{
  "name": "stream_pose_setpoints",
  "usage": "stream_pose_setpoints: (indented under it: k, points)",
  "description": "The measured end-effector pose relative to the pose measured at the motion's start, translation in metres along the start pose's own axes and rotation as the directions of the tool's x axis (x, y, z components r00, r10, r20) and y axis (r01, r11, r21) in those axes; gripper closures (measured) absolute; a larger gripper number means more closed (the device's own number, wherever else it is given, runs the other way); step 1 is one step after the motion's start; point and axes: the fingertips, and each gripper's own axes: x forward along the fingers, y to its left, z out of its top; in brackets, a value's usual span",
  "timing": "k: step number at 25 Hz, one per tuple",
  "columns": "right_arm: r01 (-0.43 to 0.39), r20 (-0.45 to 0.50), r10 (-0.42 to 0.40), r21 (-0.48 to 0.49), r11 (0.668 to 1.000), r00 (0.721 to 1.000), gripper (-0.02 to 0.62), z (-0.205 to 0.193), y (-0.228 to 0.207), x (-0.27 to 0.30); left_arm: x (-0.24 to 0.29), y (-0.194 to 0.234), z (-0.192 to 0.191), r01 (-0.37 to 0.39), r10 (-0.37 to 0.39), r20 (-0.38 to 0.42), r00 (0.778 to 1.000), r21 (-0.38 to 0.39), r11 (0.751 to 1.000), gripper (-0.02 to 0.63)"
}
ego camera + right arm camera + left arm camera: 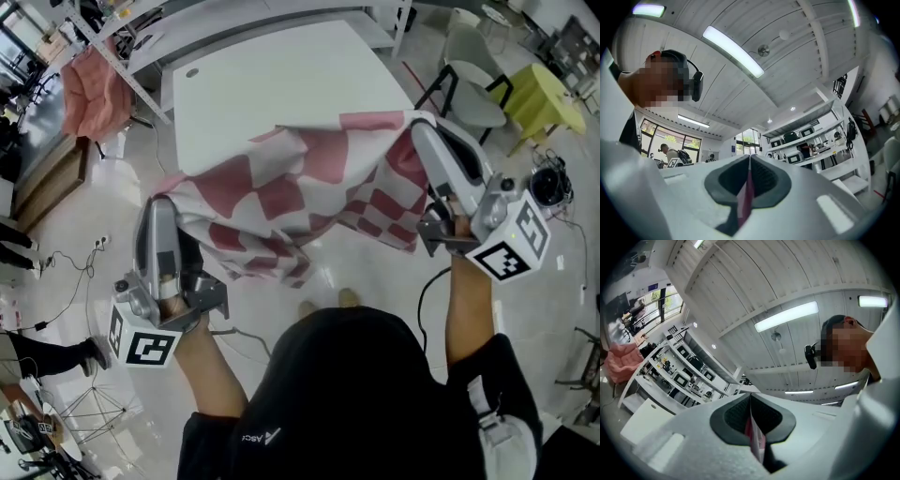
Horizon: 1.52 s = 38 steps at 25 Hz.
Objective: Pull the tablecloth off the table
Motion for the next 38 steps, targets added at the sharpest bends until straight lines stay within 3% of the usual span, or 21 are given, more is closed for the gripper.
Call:
stream_pose_setpoints:
  k: [10, 38]
  points:
    - [0.093, -0.108, -0.088, 0.038, 0.995, 0.990, 0.591, -0.068, -0.030, -0.013, 0.006, 0.027, -0.064, -0.054, 0.048, -0.101, 0.994, -0.050, 0.997, 0.595]
    - [0.138, -0.135, -0.135, 0.014, 0.990, 0.982, 0.591, -0.085, -0.040, -0.013, 0.013, 0.036, -0.073, -0.041, 0.032, -0.139, 0.990, -0.058, 0.997, 0.595]
